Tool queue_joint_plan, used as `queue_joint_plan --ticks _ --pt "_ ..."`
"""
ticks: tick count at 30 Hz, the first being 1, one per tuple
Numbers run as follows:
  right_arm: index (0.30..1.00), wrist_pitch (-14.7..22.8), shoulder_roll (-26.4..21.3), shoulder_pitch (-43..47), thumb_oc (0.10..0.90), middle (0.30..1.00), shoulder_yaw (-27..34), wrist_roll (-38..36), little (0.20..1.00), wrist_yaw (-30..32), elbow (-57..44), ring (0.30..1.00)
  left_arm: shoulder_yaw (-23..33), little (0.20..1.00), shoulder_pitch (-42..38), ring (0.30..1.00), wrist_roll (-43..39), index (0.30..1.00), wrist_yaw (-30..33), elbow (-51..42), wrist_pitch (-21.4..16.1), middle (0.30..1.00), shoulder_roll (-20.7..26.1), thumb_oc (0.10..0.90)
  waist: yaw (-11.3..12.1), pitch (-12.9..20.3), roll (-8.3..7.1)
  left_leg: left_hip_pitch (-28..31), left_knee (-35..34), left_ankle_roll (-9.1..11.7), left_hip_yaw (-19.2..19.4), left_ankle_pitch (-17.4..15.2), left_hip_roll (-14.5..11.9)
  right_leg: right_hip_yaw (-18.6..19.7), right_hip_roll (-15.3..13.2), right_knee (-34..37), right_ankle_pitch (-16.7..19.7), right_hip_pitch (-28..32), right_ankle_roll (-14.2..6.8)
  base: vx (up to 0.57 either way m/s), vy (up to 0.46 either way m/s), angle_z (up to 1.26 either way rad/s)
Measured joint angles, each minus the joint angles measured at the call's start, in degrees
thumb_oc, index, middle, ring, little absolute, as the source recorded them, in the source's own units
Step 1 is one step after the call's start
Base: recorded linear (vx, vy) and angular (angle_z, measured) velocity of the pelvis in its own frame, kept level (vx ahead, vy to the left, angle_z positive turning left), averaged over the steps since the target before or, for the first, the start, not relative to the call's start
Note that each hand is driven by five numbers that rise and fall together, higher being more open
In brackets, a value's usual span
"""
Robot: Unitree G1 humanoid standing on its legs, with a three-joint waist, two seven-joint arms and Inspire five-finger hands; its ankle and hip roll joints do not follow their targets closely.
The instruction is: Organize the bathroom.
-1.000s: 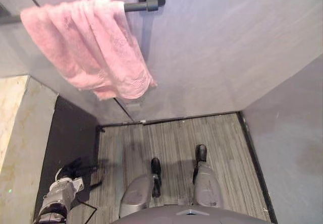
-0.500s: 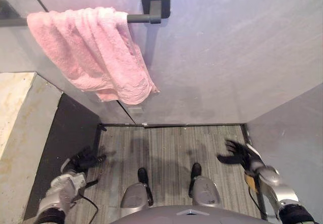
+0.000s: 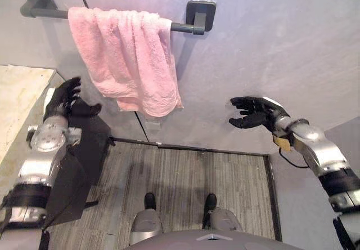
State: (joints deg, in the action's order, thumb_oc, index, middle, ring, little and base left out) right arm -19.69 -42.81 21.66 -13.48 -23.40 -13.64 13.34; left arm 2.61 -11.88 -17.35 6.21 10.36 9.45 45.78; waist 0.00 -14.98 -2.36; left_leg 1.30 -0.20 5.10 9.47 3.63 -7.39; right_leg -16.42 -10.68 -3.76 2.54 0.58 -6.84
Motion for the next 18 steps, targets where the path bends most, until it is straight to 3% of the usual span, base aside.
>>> queue_joint_plan --ticks 18 --pt "0.900 -8.3 7.4 8.7 0.800 0.900 -10.8 -1.8 0.900 8.6 -2.4 0.900 -1.7 0.900 -3.7 0.900 0.0 0.900 -5.8 0.6 -0.8 0.900 -1.0 0.800 3.0 0.0 0.35 2.3 -1.3 0.1 -0.5 0.1 0.1 -1.1 0.2 1.9 0.5 3.2 0.1 0.06 0.022 0.03"
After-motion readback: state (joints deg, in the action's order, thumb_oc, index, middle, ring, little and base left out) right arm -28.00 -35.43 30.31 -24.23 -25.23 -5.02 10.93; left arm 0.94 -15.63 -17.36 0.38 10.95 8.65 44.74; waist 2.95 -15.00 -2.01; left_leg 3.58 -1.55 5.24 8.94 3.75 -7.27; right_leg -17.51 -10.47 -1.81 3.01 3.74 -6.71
